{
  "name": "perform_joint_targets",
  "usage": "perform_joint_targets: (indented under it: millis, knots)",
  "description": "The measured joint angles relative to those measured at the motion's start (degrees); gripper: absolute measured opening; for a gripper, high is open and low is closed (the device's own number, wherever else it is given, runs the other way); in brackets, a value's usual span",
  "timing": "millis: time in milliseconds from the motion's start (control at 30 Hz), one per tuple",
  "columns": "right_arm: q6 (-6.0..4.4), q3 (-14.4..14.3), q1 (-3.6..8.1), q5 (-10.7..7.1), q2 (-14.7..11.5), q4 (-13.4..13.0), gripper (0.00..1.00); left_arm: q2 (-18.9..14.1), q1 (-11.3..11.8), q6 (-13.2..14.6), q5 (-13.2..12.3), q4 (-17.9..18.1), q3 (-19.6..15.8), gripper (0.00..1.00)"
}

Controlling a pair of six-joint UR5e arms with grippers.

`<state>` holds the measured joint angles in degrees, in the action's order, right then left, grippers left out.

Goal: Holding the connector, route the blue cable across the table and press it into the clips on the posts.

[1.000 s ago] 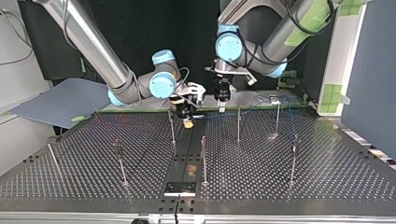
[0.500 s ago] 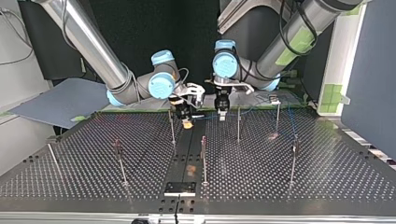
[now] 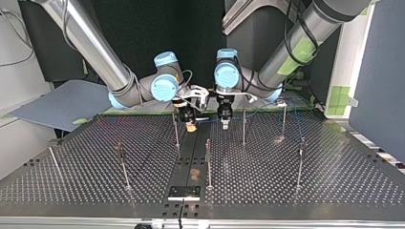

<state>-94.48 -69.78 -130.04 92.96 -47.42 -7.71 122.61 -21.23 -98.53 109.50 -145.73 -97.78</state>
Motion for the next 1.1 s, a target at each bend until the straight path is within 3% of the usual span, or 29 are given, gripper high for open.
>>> perform_joint_targets:
  millis: [33, 67, 100, 133, 600, 900, 1100]
  knots:
    - [0.00, 0.0, 0.04, -0.02, 0.0, 0.0, 0.00, 0.0, -0.1, 0.1, 0.1, -0.2, 0.0, 0.34]
    - [0.00, 0.0, 0.06, -0.03, -0.1, 0.0, 0.00, 0.0, -0.1, 0.2, 0.2, -0.3, 0.0, 0.34]
    - [0.00, 0.0, 0.09, -0.04, -0.1, 0.0, 0.00, 0.0, -0.2, 0.2, 0.2, -0.4, 0.0, 0.10]
    - [0.00, 0.0, 0.09, -0.05, -0.1, 0.0, 0.00, 0.0, -0.2, 0.2, 0.3, -0.5, 0.0, 0.00]
    - [-0.03, 0.0, 0.17, -0.06, -0.3, 0.1, 0.00, -0.5, -0.5, -0.2, 0.4, -2.9, 0.1, 0.00]
    - [-0.47, 0.0, 0.32, -0.13, -3.8, 0.8, 0.00, -3.5, -1.0, 0.0, 1.0, -6.2, -0.1, 0.00]
    - [-0.79, 0.0, 0.56, -0.15, -6.6, 2.9, 0.00, -6.7, -1.7, 0.0, 1.8, -7.5, -0.4, 0.00]
